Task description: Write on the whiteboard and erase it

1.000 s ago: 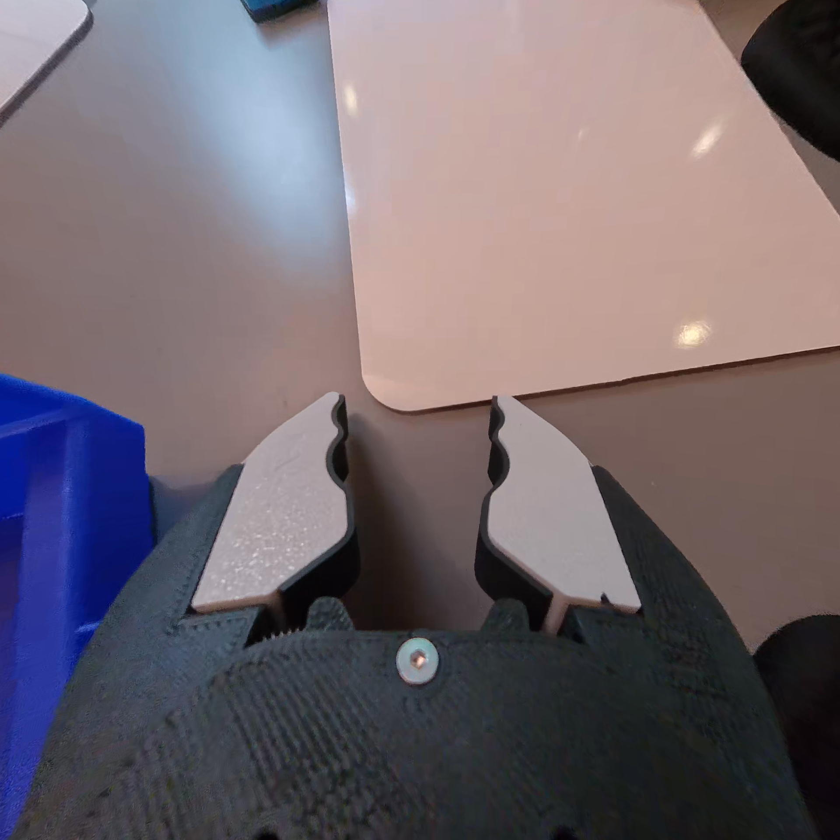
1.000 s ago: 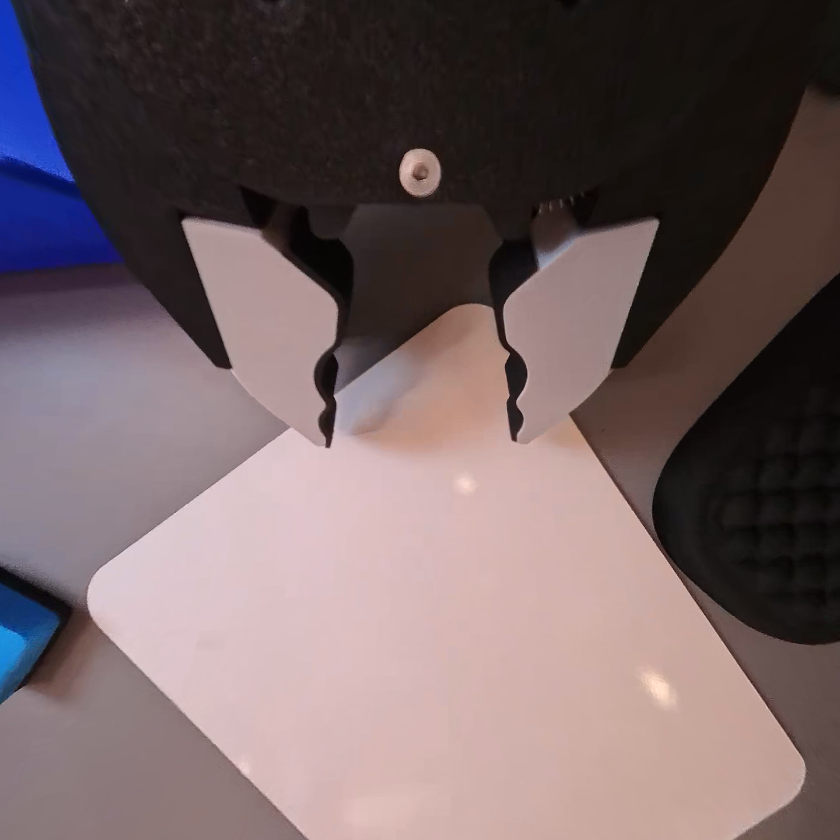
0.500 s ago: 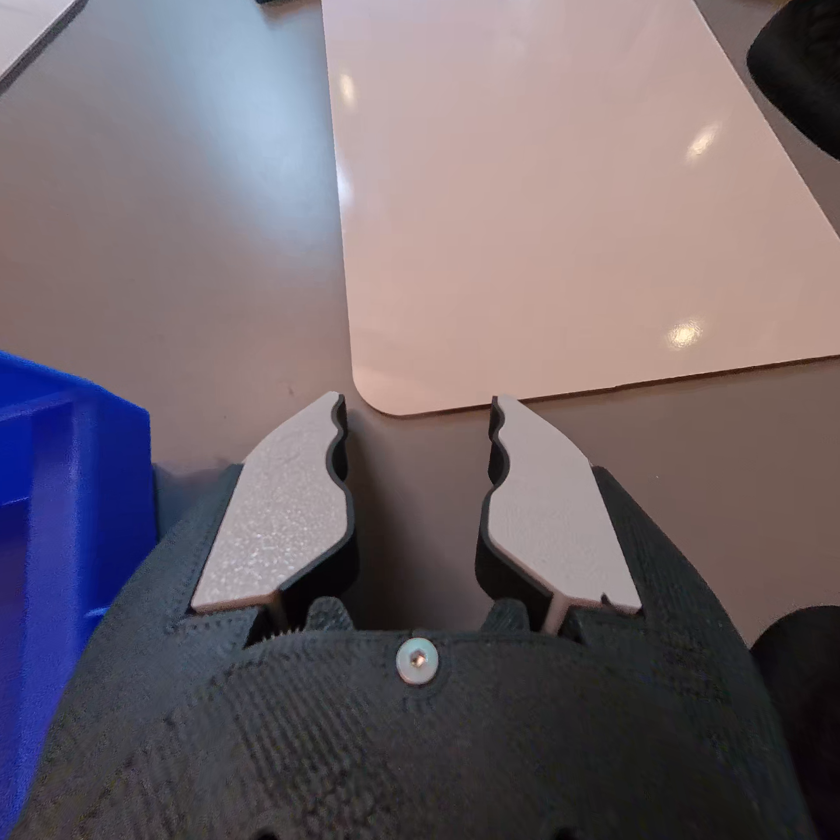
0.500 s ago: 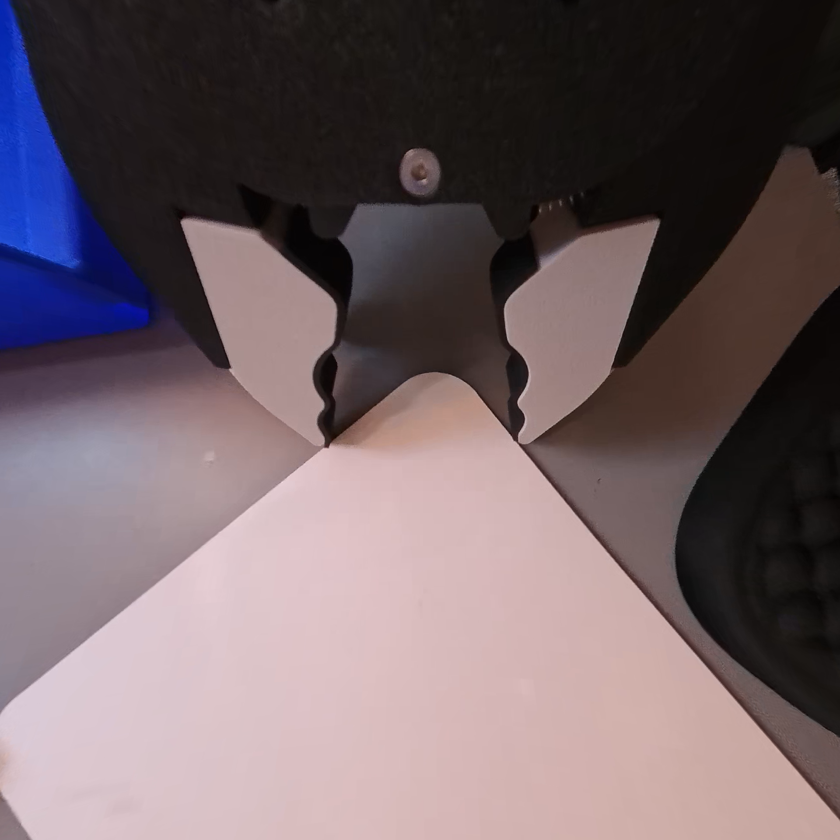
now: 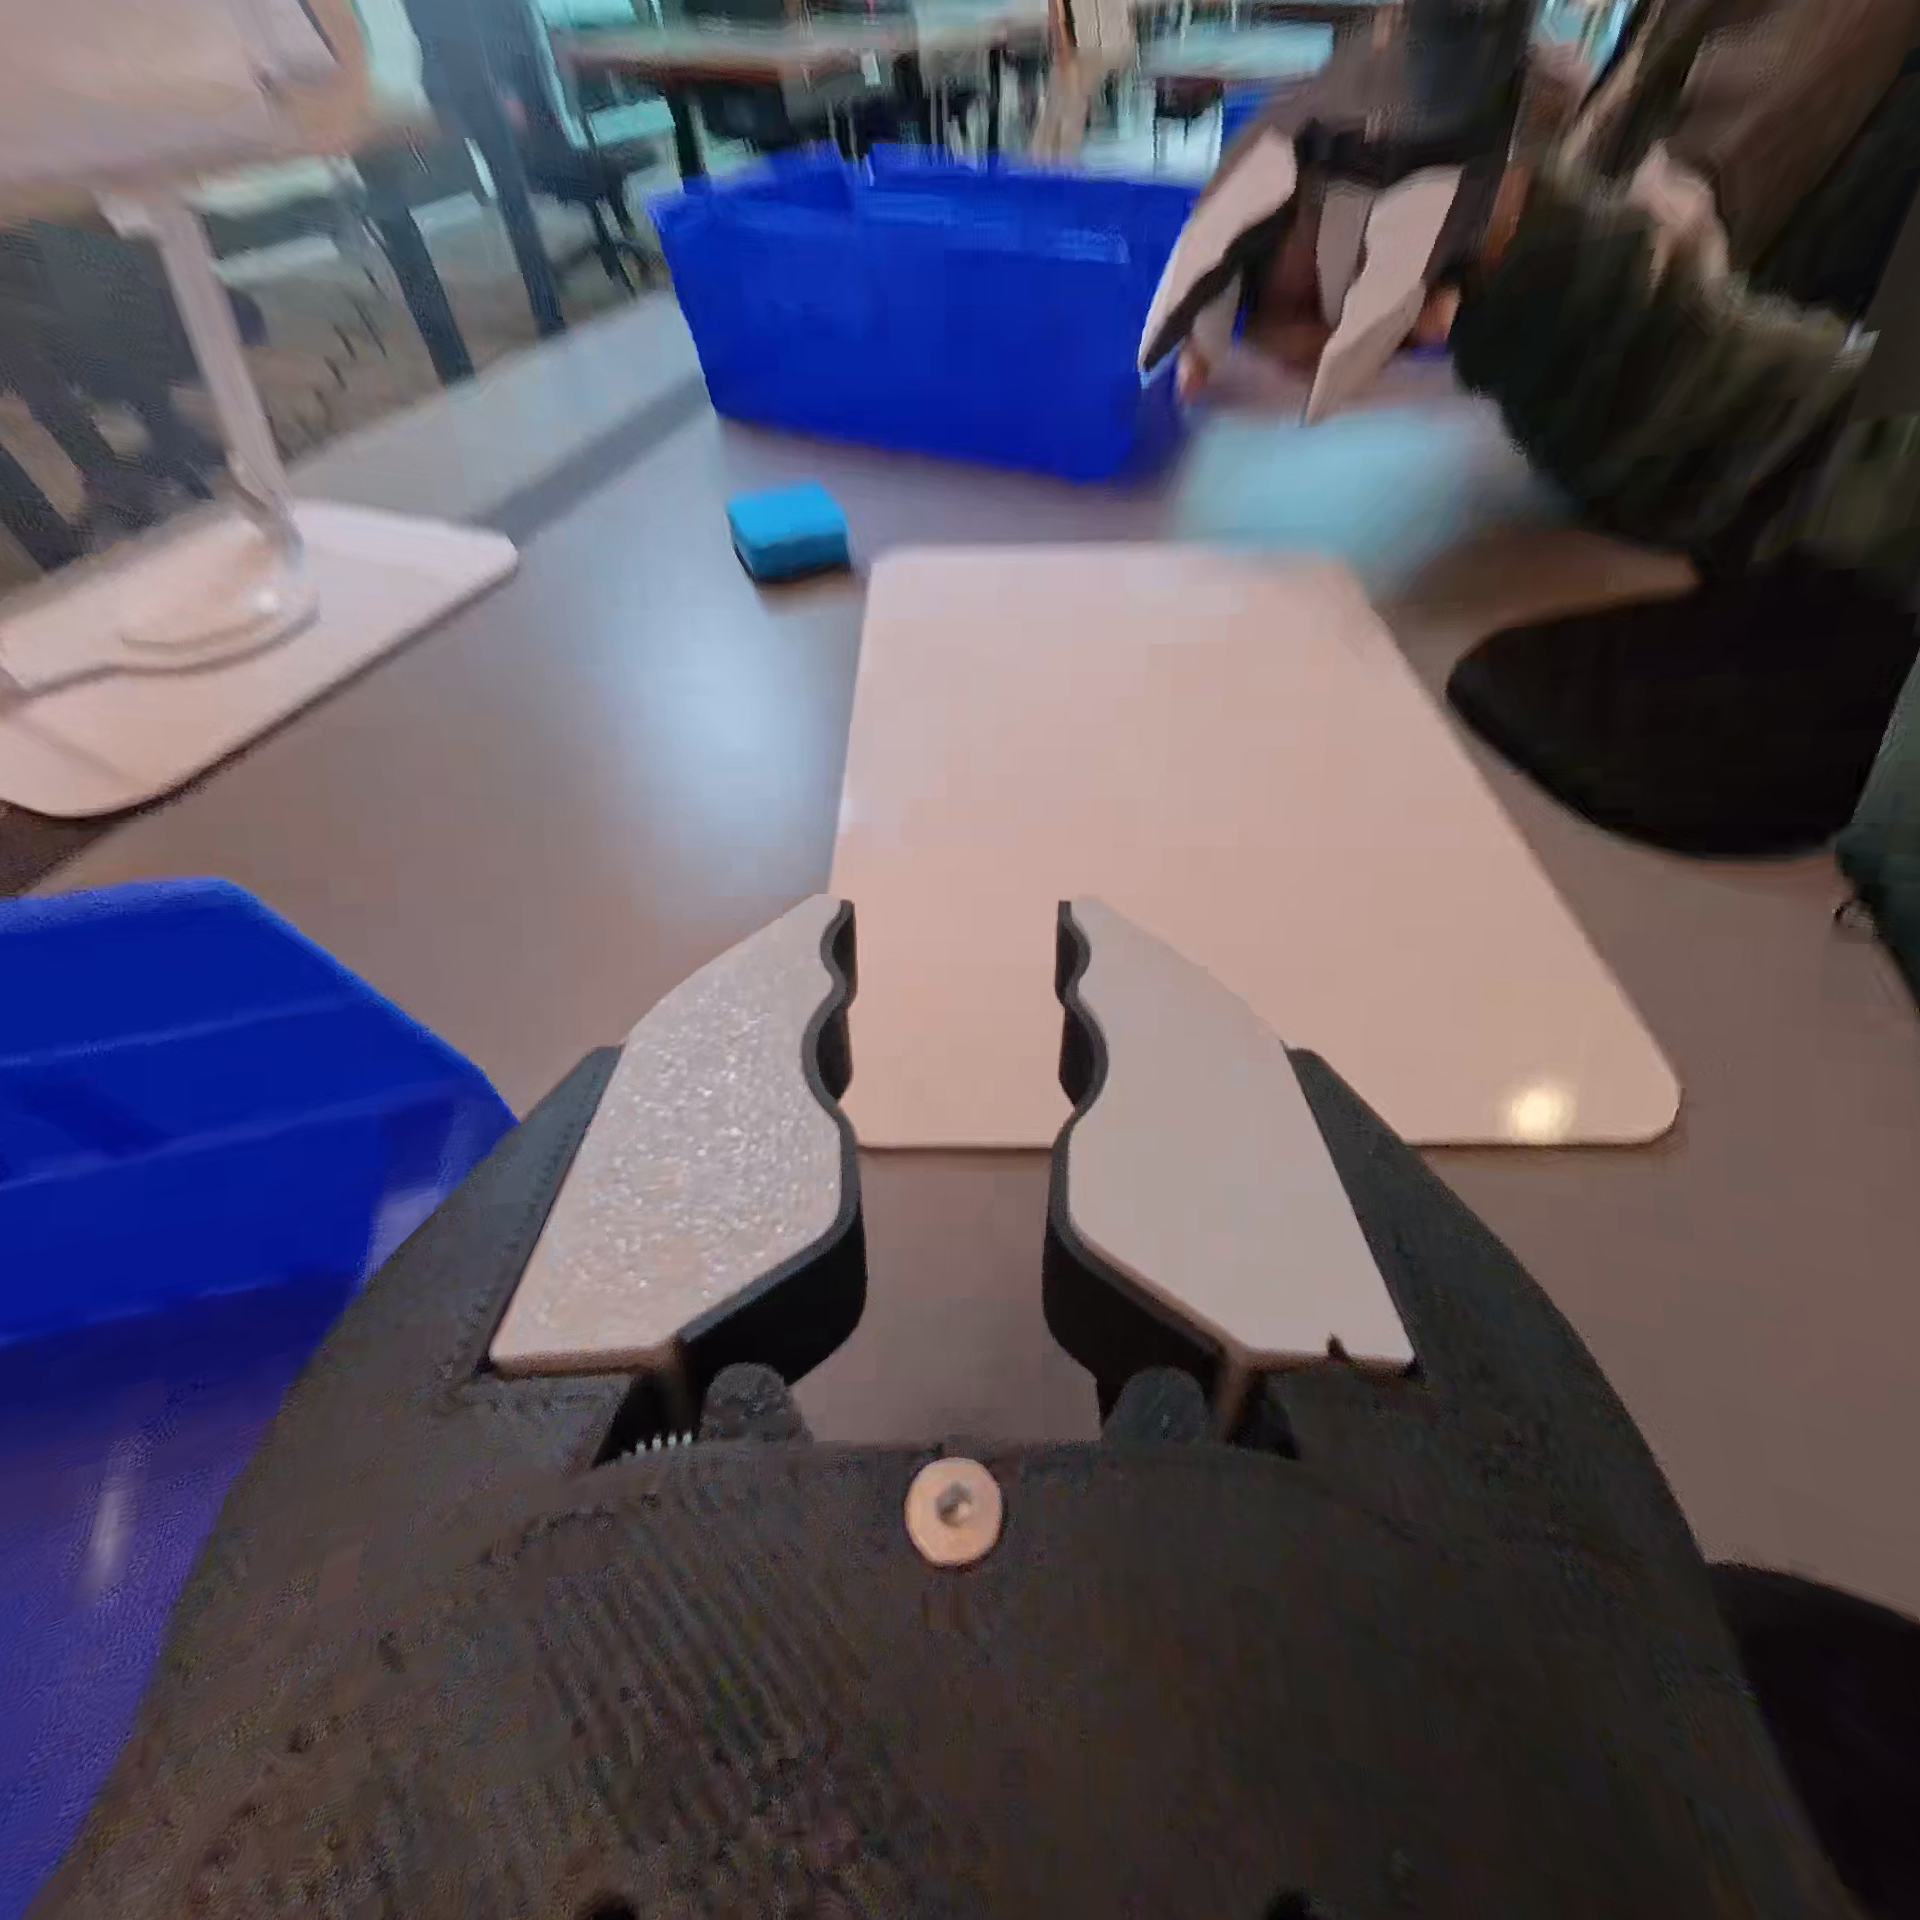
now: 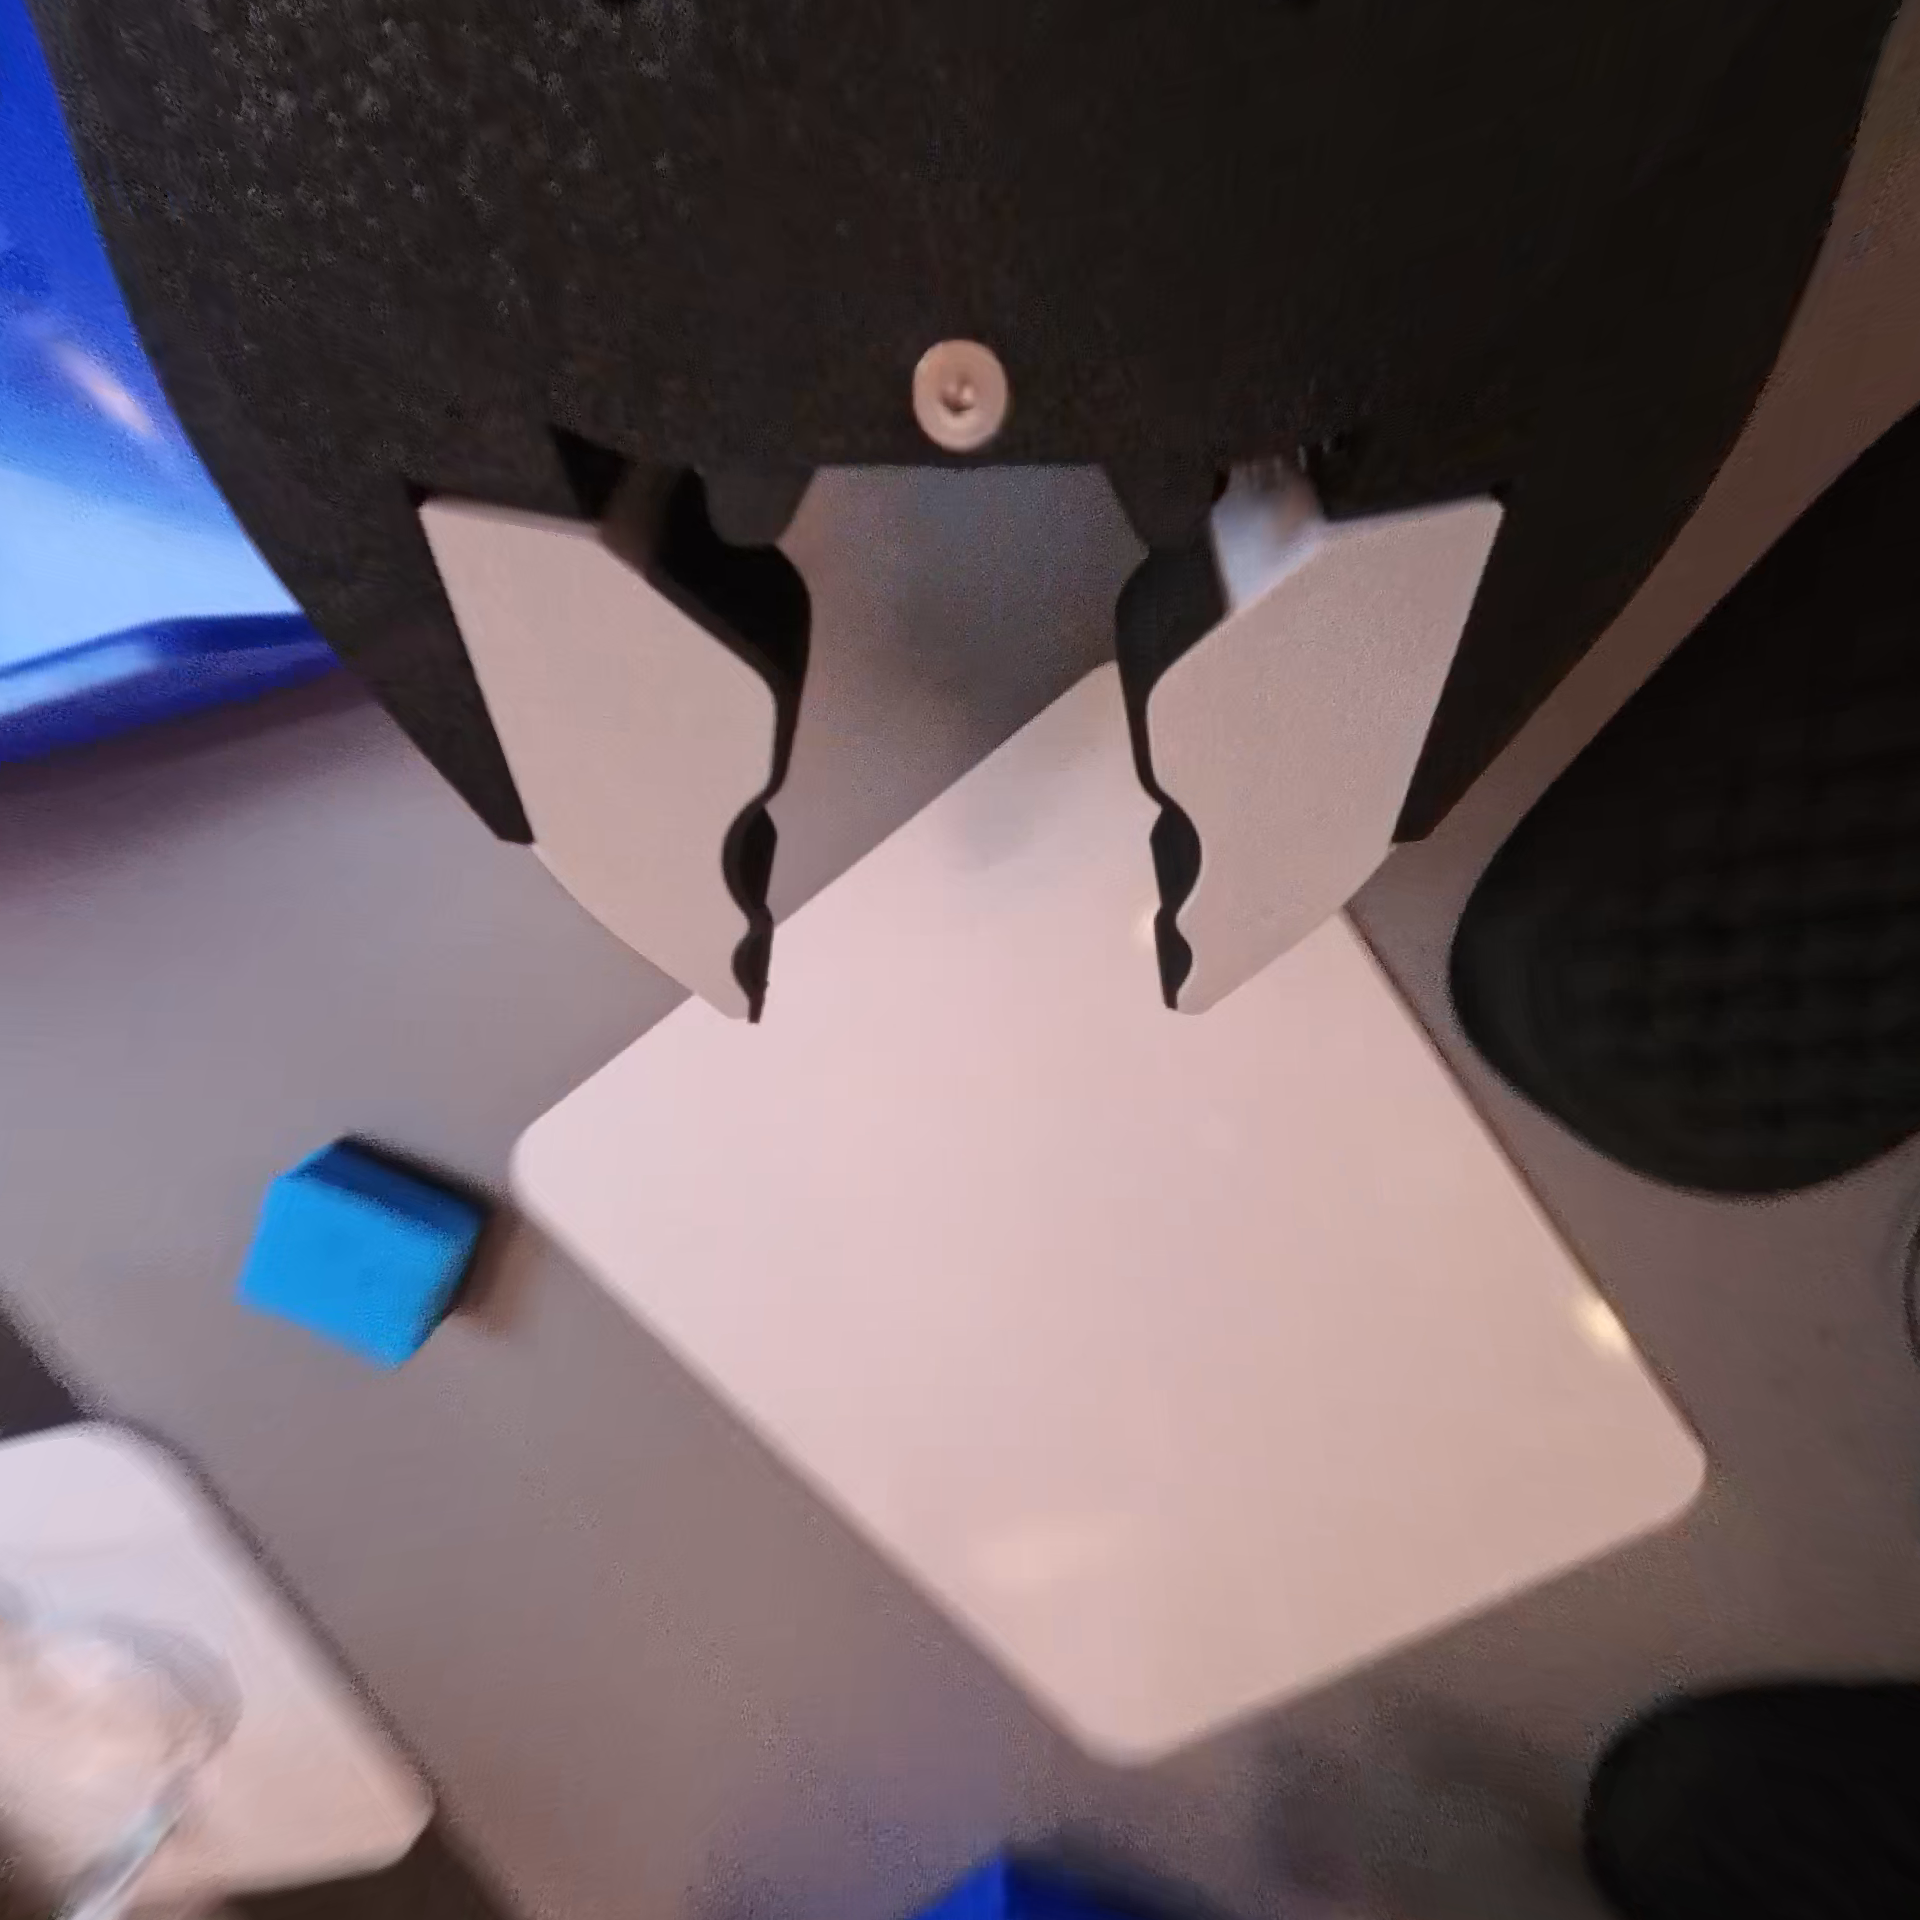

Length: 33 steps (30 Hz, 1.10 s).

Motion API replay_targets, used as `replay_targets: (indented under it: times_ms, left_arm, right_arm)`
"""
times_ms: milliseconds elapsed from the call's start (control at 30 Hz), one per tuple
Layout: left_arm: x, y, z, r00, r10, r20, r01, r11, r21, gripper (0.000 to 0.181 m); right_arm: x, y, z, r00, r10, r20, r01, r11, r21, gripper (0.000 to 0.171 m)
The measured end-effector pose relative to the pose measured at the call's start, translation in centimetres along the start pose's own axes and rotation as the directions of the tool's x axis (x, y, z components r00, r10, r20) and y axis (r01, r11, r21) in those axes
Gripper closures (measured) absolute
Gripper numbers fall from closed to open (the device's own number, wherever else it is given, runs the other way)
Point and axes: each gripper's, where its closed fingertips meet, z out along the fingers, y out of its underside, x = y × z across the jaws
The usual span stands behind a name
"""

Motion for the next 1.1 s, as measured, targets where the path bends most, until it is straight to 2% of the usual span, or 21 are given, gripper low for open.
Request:
replay_targets:
  times_ms: [67, 133, 233, 367, 533, 667, 733, 833, 933, 1100]
  left_arm:
    - [-0.7, -2.0, -1.2, 0.999, -0.027, 0.031, 0.023, 0.994, 0.11, 0.153]
    - [-1.4, -3.1, -2.2, 0.996, -0.036, 0.081, 0.021, 0.984, 0.178, 0.159]
    - [-1.9, -3.7, -3.3, 0.988, -0.02, 0.155, -0.016, 0.973, 0.228, 0.169]
    - [-3.4, -3.6, -4.4, 0.961, -0.008, 0.277, -0.058, 0.972, 0.228, 0.181]
    - [-4.4, -2.8, -4.9, 0.932, 0.034, 0.36, -0.086, 0.988, 0.129, 0.178]
    - [-5.1, -2.4, -5.0, 0.933, 0.01, 0.361, -0.027, 0.999, 0.04, 0.148]
    - [-5.9, -2.1, -5.7, 0.925, -0.009, 0.38, 0.017, 1.0, -0.02, 0.144]
    - [-7.2, -0.8, -6.9, 0.91, 0.012, 0.414, 0.079, 0.976, -0.202, 0.138]
    - [-7.6, 2.3, -7.7, 0.918, 0.062, 0.393, 0.14, 0.874, -0.465, 0.123]
    - [-7.9, 7.9, -7.8, 0.934, 0.114, 0.34, 0.175, 0.683, -0.709, 0.116]
  right_arm:
    - [2.1, -3.5, -0.4, 0.989, -0.004, -0.145, 0.035, 0.977, 0.208, 0.105]
    - [4.0, -5.4, -0.4, 0.951, 0.011, -0.31, 0.096, 0.94, 0.327, 0.114]
    - [5.3, -5.9, 0.1, 0.895, 0.002, -0.446, 0.182, 0.911, 0.369, 0.121]
    - [6.3, -5.9, 0.2, 0.887, 0.126, -0.444, 0.117, 0.869, 0.481, 0.131]
    - [7.3, -5.1, -0.1, 0.831, 0.082, -0.551, 0.188, 0.889, 0.417, 0.141]
    - [7.6, -5.1, -0.8, 0.825, 0.118, -0.552, 0.167, 0.883, 0.439, 0.143]
    - [7.6, -5.0, -0.7, 0.83, 0.129, -0.542, 0.153, 0.883, 0.444, 0.143]
    - [7.3, -4.7, 0.0, 0.85, 0.145, -0.507, 0.109, 0.892, 0.438, 0.143]
    - [6.4, -5.1, 0.4, 0.867, 0.125, -0.483, 0.112, 0.895, 0.432, 0.143]
    - [5.6, -5.9, -0.6, 0.844, 0.043, -0.535, 0.208, 0.893, 0.4, 0.143]
